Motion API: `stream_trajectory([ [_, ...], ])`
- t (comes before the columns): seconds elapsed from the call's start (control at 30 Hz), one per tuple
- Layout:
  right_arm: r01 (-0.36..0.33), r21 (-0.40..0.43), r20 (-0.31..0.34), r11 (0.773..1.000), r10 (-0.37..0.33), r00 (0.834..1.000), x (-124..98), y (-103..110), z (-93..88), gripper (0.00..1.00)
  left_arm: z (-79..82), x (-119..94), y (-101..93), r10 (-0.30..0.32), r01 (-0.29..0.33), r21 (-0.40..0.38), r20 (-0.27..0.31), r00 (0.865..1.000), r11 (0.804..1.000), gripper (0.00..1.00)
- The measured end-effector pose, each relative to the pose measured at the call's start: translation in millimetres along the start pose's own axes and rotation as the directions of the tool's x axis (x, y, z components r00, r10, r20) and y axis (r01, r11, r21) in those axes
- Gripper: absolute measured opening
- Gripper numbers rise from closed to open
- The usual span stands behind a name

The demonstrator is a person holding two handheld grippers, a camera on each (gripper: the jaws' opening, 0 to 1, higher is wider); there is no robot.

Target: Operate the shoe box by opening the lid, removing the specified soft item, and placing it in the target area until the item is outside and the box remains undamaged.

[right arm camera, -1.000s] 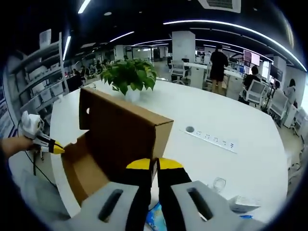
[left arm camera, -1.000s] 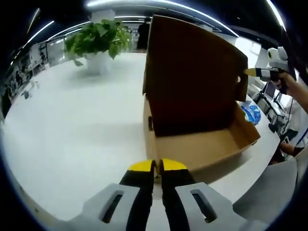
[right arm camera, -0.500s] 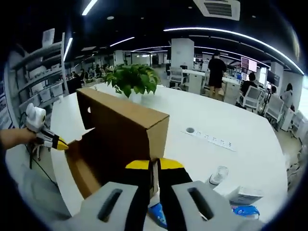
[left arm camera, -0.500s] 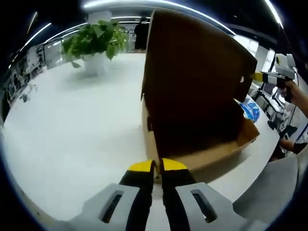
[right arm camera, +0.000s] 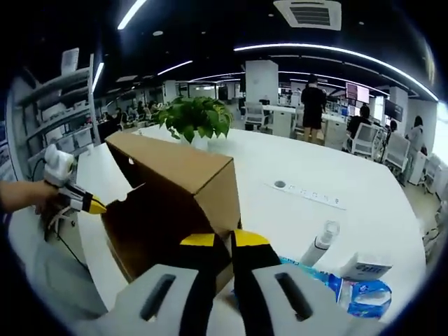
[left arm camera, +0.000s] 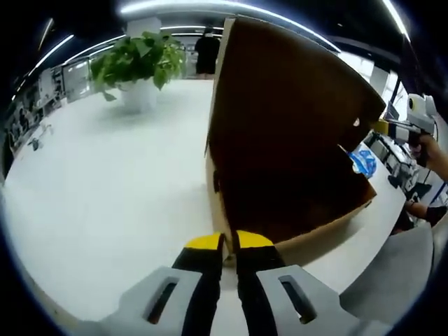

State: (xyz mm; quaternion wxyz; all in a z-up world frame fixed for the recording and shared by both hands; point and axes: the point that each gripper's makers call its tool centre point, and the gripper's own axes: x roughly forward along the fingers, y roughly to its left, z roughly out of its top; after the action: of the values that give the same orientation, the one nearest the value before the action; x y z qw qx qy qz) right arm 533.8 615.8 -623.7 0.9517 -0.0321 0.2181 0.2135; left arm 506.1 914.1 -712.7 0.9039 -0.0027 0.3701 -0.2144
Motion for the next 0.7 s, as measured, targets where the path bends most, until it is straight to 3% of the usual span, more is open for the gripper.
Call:
stream_trajectory([
  [0.43, -0.047, -0.077, -0.004, 0.996, 0.047, 0.999, -7.2, 15.4, -26.2, 0.10, 19.1, -19.8, 5.7, 0.010, -0.012, 0.028, 0.083, 0.997, 1.000, 0.14],
  [0.7, -0.118, -0.134, -0.004, 0.984, 0.119, 0.993, -12.7, 28.9, -43.8, 0.16, 37.2, -31.2, -8.1, -0.038, 0.019, 0.140, 0.135, 0.990, 0.990, 0.28],
])
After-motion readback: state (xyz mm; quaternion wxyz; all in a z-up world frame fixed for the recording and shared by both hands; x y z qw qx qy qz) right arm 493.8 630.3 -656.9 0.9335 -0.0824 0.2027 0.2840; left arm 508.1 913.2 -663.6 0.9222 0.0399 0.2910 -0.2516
